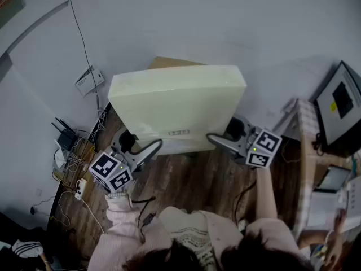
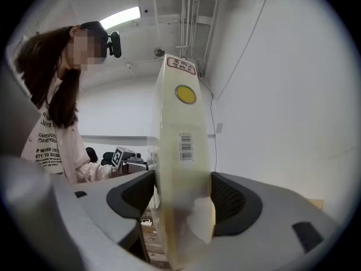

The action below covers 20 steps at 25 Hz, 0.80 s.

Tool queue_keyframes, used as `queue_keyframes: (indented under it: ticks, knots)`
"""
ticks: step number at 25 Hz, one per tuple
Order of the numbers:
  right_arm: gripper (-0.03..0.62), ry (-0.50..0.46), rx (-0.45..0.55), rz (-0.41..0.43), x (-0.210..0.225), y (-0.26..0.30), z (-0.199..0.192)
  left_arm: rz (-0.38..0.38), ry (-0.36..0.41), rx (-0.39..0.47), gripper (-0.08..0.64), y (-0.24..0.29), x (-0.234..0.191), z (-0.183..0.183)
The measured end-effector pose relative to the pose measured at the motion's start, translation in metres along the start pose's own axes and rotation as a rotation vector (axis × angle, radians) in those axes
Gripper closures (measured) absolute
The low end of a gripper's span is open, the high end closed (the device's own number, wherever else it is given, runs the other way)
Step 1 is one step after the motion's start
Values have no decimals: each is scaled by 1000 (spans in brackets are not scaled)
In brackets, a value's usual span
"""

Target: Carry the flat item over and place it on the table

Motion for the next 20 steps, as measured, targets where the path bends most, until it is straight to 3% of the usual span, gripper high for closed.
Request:
queue_keyframes:
  ticks: [20]
  knots:
    - [279,-24,-21,5,13,-15,-9,11,-18,-4,183,18,13,-6]
Point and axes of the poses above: the fingertips, and each gripper's own axes: y forward along the fingers, x to its right, z out of its top, the point moved 8 cm from there along -y, backward along the fingers, and after that the axes turned 9 degrees about -x, right-handed, at the moved point
